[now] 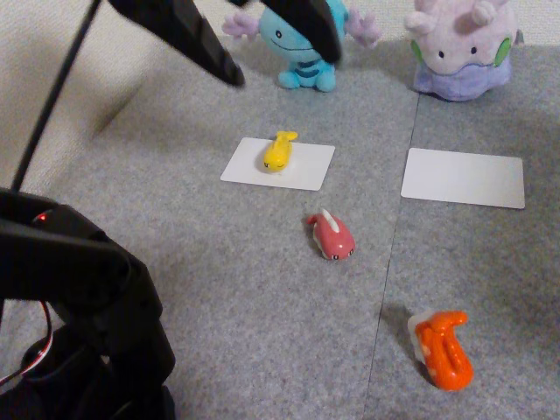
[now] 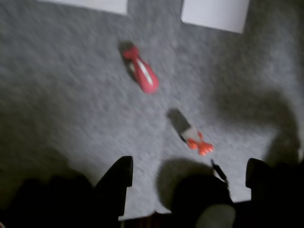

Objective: Wooper wants to eat egg sudhi, and Goomy wants to eat shrimp sushi

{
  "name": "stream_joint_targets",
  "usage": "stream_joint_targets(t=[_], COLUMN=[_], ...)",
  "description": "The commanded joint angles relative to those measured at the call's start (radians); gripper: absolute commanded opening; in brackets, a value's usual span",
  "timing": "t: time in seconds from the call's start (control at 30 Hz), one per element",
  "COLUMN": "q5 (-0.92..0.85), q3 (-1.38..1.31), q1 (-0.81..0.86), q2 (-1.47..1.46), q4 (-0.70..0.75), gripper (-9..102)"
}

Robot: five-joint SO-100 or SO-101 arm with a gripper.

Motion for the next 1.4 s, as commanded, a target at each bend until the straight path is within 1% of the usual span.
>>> stream_joint_targets(t=[0.0, 0.27, 0.53, 0.7, 0.83, 1.07, 1.17, 1.37], q5=[-0.112, -0.403, -0.828, -1.0, -1.078, -1.092, -1.092, -1.078], q3=[0.011, 0.02, 0.02, 0.02, 0.02, 0.018, 0.006, 0.006], q1=[0.095, 0.314, 0.511, 0.597, 0.632, 0.672, 0.698, 0.686], q2=[0.049, -0.008, -0.27, -0.425, -0.535, -0.692, -0.709, -0.719], q4=[0.008, 0.011, 0.015, 0.005, -0.043, -0.236, -0.262, -0.27], gripper=[28, 28, 28, 28, 28, 28, 28, 28])
